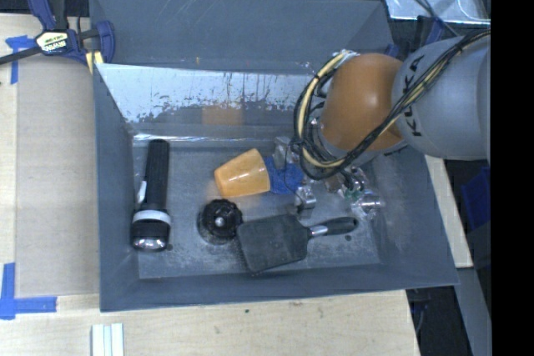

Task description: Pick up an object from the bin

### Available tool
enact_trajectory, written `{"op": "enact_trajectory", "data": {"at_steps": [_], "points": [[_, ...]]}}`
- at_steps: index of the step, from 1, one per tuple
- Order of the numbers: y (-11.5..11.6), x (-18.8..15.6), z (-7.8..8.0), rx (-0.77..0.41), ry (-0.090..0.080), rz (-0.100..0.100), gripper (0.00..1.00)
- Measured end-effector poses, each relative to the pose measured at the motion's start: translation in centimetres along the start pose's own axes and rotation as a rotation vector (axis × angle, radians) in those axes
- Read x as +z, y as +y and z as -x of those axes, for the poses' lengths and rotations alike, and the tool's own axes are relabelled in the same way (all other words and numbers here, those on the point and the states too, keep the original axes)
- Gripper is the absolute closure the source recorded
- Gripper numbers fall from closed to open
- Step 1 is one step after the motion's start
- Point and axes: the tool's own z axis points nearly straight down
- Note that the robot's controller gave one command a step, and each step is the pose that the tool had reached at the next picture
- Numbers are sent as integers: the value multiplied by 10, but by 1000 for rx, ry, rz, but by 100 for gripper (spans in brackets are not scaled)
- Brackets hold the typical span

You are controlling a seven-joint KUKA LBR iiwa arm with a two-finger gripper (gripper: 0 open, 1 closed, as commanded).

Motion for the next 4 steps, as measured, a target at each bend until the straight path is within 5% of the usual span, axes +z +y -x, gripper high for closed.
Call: {"op": "enact_trajectory", "data": {"at_steps": [1, 4], "points": [[-16, -2, 18, -213, -5, -2, 100], [-16, -20, 15, -211, 4, 0, 100]]}}
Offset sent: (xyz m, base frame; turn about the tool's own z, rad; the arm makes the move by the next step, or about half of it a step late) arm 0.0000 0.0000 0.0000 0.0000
